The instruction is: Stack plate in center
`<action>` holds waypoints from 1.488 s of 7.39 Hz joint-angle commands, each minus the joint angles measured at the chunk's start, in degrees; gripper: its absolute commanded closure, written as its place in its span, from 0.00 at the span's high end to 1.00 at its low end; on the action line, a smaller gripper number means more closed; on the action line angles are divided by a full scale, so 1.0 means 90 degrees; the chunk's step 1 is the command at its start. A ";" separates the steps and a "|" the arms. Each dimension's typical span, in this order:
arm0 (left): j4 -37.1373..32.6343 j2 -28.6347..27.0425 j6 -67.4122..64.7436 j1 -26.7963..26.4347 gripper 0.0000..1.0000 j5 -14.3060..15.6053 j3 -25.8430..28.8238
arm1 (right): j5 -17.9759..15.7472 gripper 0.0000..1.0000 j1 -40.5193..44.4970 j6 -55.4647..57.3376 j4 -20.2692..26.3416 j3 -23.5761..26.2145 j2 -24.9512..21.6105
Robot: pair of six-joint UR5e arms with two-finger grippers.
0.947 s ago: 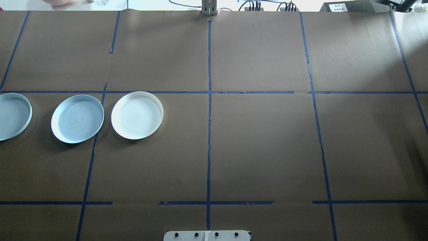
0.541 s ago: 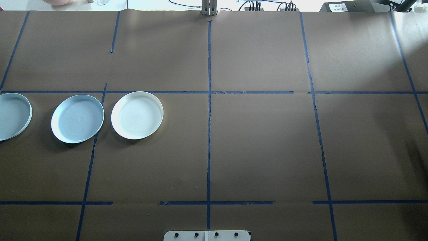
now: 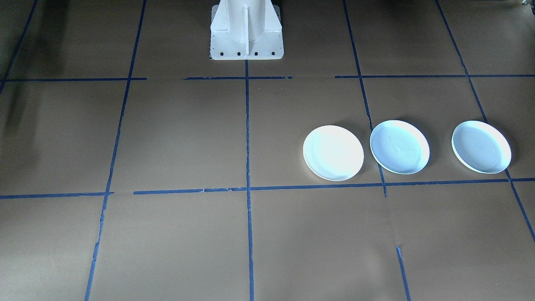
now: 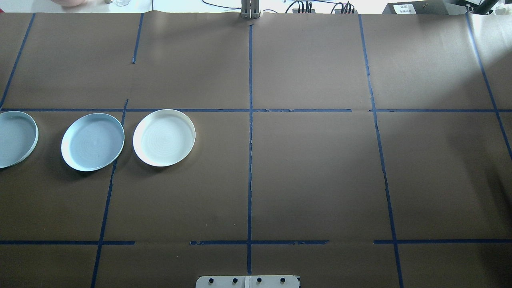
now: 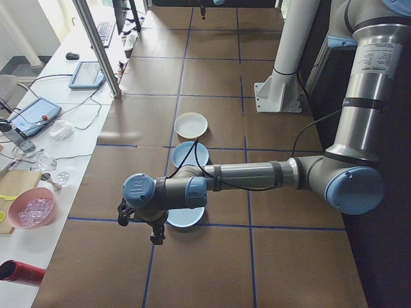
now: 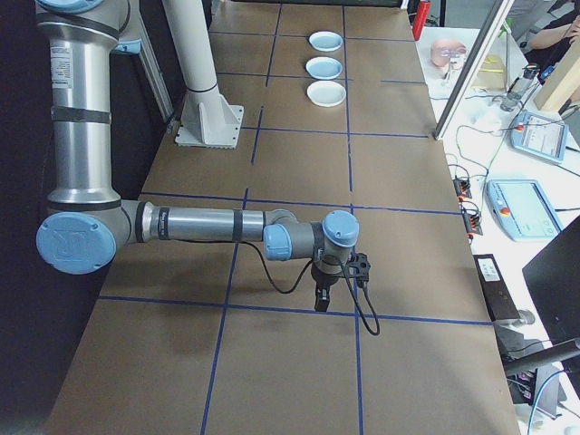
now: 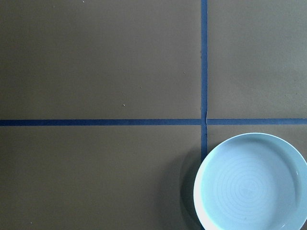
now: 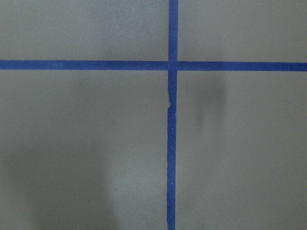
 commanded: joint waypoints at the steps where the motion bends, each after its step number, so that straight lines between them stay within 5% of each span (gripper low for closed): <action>1: -0.1187 -0.0005 -0.0727 0.0029 1.00 -0.0123 0.0572 | 0.0000 1.00 0.0000 0.0000 0.0000 0.0000 0.0000; 3: -0.2451 0.0004 -0.1931 0.0602 1.00 -0.0065 0.0848 | 0.0000 1.00 0.0000 0.0000 0.0000 0.0000 0.0000; 11: -0.3236 -0.0005 -0.2287 0.1397 0.94 -0.0123 0.1600 | 0.0000 1.00 0.0000 0.0000 0.0000 0.0000 0.0000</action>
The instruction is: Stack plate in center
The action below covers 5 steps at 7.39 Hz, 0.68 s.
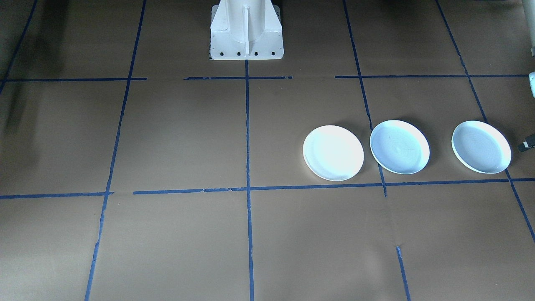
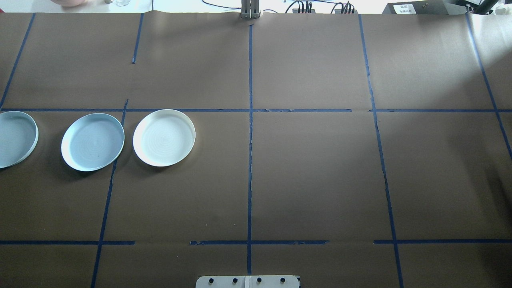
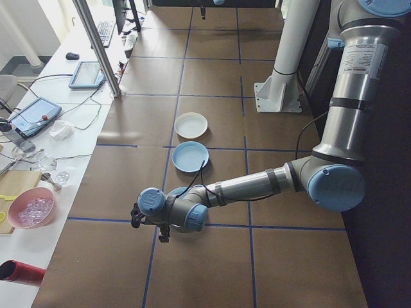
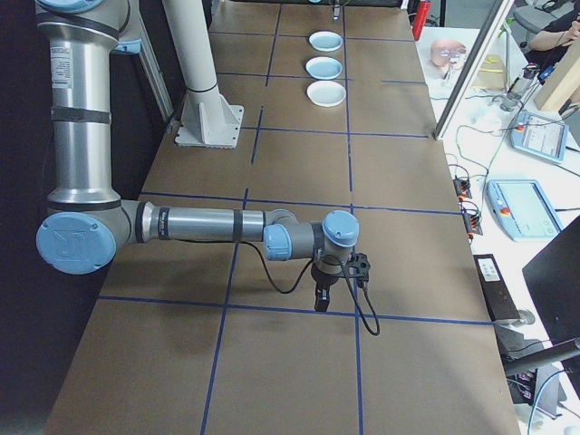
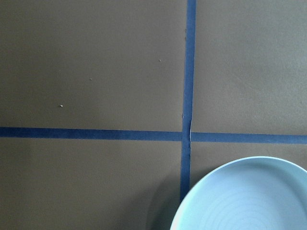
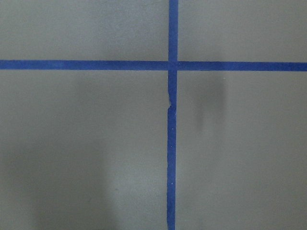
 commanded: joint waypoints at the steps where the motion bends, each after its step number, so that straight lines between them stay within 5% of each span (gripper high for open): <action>1: 0.0000 0.0000 0.0007 0.0067 0.93 -0.0010 0.0182 | 0.0000 1.00 0.0000 0.0000 0.0000 0.0000 0.0000; 5: 0.0000 0.0000 -0.0003 0.0321 0.88 -0.0320 0.0368 | 0.0000 1.00 0.0000 0.0000 0.0000 0.0000 0.0000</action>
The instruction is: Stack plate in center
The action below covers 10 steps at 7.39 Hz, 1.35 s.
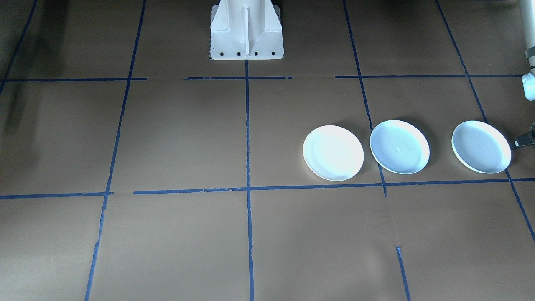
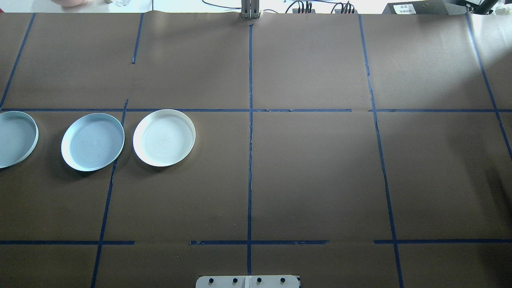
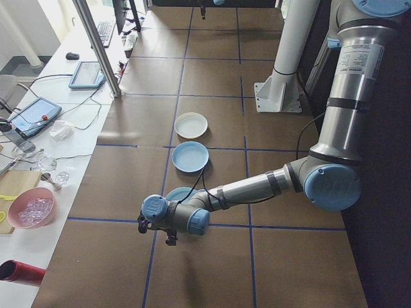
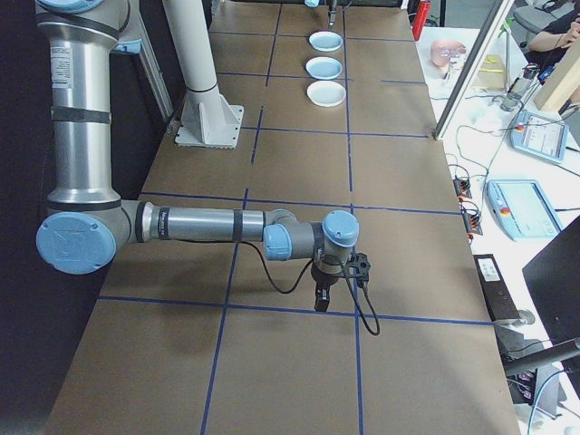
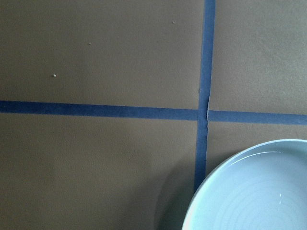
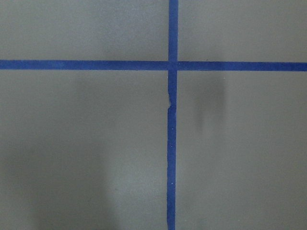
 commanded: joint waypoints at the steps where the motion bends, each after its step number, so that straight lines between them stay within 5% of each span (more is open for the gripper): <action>1: -0.0005 0.0000 0.0000 0.0117 0.87 -0.0187 0.0071 | 0.0000 1.00 0.0000 0.0000 0.0000 0.0000 0.0000; 10: -0.0005 0.0000 0.0009 0.0283 0.60 -0.0382 0.0198 | 0.0000 1.00 0.0000 0.0000 0.0000 0.0000 0.0000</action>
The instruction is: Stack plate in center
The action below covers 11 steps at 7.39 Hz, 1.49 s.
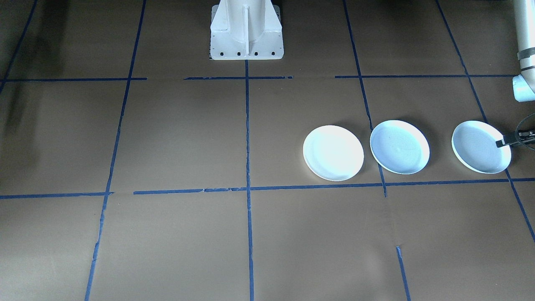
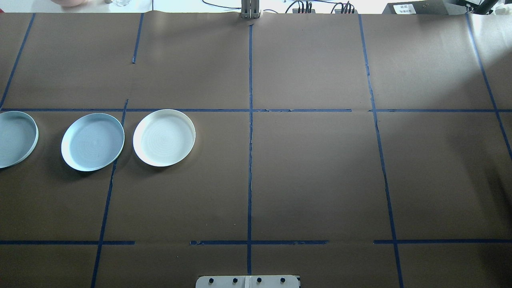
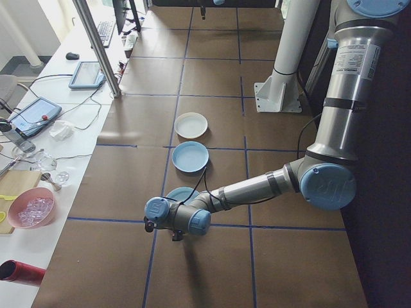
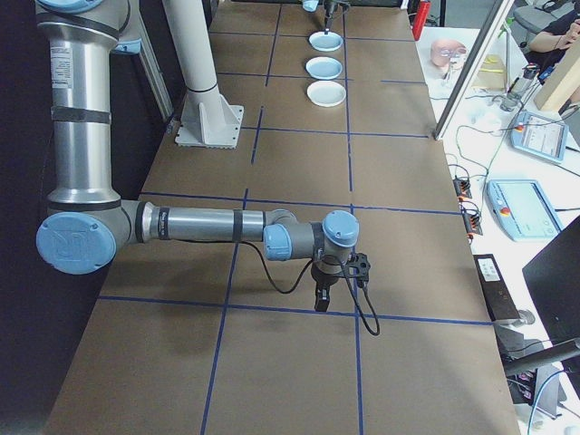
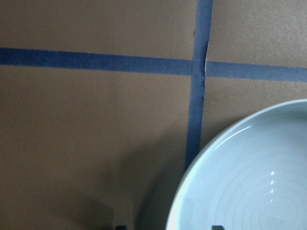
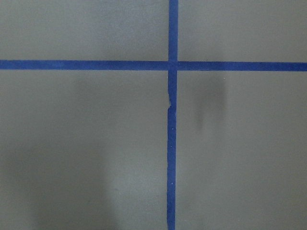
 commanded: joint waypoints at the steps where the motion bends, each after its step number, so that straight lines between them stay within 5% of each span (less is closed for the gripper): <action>1: 0.0000 -0.0010 0.0000 0.0006 0.59 -0.0057 0.0022 | 0.0000 1.00 0.0000 0.0000 0.0000 0.0000 0.0000; 3: 0.0000 0.0000 0.0000 0.0006 0.55 -0.0066 0.0031 | 0.0000 1.00 0.0000 0.0000 0.0000 0.0000 0.0000; 6: 0.0000 -0.0010 -0.0010 0.0006 0.03 -0.0153 0.0022 | 0.0000 1.00 0.0000 0.0000 0.0000 0.0000 0.0000; 9: 0.0000 -0.0019 0.0000 0.0006 0.00 -0.0203 -0.0017 | 0.0000 1.00 0.0000 0.0000 0.0000 0.0000 0.0000; 10: 0.0029 -0.0058 -0.0010 -0.0004 0.00 -0.0464 -0.0104 | 0.0000 1.00 0.0000 0.0000 0.0000 0.0000 0.0000; 11: 0.0000 -0.0030 -0.0010 -0.0004 0.00 -0.1172 -0.0134 | 0.0000 1.00 0.0000 0.0000 0.0000 0.0000 0.0000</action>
